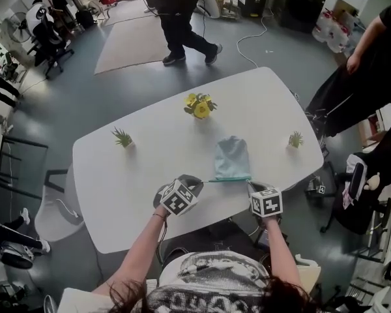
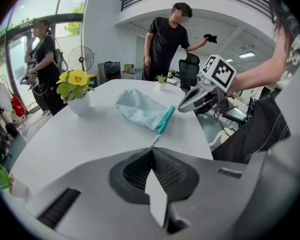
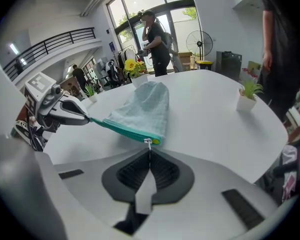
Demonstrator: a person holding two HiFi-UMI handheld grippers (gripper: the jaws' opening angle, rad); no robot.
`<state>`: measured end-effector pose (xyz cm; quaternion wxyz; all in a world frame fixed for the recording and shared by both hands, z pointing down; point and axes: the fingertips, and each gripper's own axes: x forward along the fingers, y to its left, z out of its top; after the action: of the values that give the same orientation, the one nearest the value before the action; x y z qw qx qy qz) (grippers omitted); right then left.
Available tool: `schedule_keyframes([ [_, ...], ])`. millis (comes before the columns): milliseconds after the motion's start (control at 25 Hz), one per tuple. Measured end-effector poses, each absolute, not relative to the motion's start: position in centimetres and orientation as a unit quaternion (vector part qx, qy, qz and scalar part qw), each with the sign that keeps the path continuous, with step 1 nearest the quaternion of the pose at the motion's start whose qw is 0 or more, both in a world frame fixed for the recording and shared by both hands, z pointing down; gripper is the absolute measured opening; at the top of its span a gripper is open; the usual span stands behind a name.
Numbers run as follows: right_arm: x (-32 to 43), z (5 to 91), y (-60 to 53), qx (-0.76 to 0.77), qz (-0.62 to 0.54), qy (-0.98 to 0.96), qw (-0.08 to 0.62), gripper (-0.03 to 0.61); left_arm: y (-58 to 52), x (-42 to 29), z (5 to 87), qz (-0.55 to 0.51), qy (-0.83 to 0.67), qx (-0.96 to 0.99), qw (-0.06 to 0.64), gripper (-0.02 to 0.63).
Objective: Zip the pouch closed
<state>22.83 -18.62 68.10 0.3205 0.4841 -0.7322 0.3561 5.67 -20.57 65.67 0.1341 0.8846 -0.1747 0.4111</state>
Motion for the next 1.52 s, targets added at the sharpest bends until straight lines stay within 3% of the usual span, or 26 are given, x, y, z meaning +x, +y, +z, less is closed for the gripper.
schedule_keyframes([
  [240, 21.7, 68.0, -18.0, 0.491, 0.344, -0.738, 0.309, 0.008, -20.8, 4.9, 66.4, 0.394, -0.230, 0.878, 0.144, 0.012],
  [360, 21.1, 67.3, -17.7, 0.490, 0.342, -0.745, 0.297, 0.060, -20.0, 4.5, 66.6, 0.385, -0.230, 0.879, 0.163, 0.028],
  [440, 20.8, 66.7, -17.6, 0.492, 0.344, -0.748, 0.283, 0.061, -19.3, 4.2, 66.5, 0.378, -0.229, 0.879, 0.180, 0.128],
  [480, 20.6, 66.4, -17.5, 0.492, 0.345, -0.751, 0.274, 0.061, -19.1, 4.0, 66.3, 0.375, -0.230, 0.878, 0.187, 0.135],
  [1160, 15.8, 60.5, -16.5, 0.520, 0.308, -0.774, 0.187, 0.049, -17.1, 2.7, 60.7, 0.281, -0.257, 0.907, 0.181, 0.084],
  [1520, 13.7, 59.8, -15.6, 0.510, 0.302, -0.783, 0.190, 0.049, -15.9, 1.4, 60.6, 0.273, -0.260, 0.907, 0.188, 0.083],
])
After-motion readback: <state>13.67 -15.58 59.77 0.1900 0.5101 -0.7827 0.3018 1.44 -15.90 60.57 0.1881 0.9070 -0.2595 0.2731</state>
